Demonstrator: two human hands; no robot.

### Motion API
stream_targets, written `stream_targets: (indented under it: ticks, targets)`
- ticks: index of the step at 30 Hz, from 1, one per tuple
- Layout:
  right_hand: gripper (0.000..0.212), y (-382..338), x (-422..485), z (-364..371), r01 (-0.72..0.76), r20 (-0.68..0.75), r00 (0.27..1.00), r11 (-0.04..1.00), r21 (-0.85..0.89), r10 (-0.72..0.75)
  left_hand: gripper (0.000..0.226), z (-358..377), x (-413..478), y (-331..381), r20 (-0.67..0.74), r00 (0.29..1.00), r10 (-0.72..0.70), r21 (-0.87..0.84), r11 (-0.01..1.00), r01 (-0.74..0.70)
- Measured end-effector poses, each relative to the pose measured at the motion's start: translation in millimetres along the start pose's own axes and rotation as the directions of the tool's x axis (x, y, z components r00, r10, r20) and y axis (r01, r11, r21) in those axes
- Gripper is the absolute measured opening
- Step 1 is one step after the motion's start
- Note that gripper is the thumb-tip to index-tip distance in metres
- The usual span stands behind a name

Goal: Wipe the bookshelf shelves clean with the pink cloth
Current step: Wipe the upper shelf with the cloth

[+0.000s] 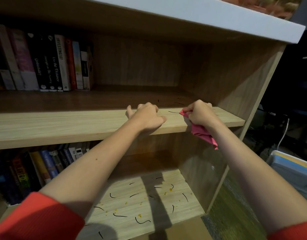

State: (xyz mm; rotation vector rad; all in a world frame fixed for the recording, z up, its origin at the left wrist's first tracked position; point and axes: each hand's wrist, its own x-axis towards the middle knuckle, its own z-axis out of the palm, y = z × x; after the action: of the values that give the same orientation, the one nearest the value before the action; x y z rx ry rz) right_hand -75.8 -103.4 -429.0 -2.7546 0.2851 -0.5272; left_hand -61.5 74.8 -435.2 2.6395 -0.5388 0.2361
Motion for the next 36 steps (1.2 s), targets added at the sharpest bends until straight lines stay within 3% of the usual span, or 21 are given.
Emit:
stream_targets:
  ticks: [5, 8, 14, 19, 23, 26, 30, 36]
  targets:
    - [0.032, -21, 9, 3, 0.059, 0.035, 0.998, 0.991, -0.123, -0.055, 0.054, 1, 4, 0, 0.055, 0.998, 0.020, 0.033, 0.999, -0.022]
    - [0.031, -24, 6, 0, 0.161, 0.103, 0.983, 0.985, -0.056, -0.155, 0.053, 2, 5, 0, 0.050, 0.999, 0.018, 0.052, 0.998, -0.020]
    - [0.030, -18, 10, -7, 0.093, 0.067, 0.994, 0.995, -0.035, -0.091, 0.053, 2, 5, 0, 0.051, 0.998, 0.028, 0.049, 0.998, -0.031]
    - [0.032, -22, -3, -8, 0.185, 0.100, 0.977, 0.981, 0.051, -0.190, 0.053, 1, 3, 1, 0.065, 0.998, 0.025, 0.041, 0.999, -0.028]
    - [0.031, -21, 10, -8, 0.105, 0.093, 0.990, 0.994, 0.008, -0.105, 0.052, 0, 2, 1, 0.070, 0.997, 0.022, 0.032, 0.999, -0.024]
    - [0.031, -37, 11, -1, 0.176, 0.115, 0.978, 0.984, -0.029, -0.172, 0.047, 0, 1, 1, 0.040, 0.999, 0.008, -0.027, 1.000, -0.007]
    - [0.033, -38, -2, -5, 0.274, 0.161, 0.946, 0.960, 0.057, -0.280, 0.045, -1, 2, 0, -0.028, 0.999, -0.024, -0.123, 0.992, 0.020]
    - [0.032, -29, 12, -6, 0.195, 0.126, 0.973, 0.981, 0.016, -0.196, 0.052, -3, 2, -3, -0.081, 0.996, -0.040, -0.196, 0.980, 0.024]
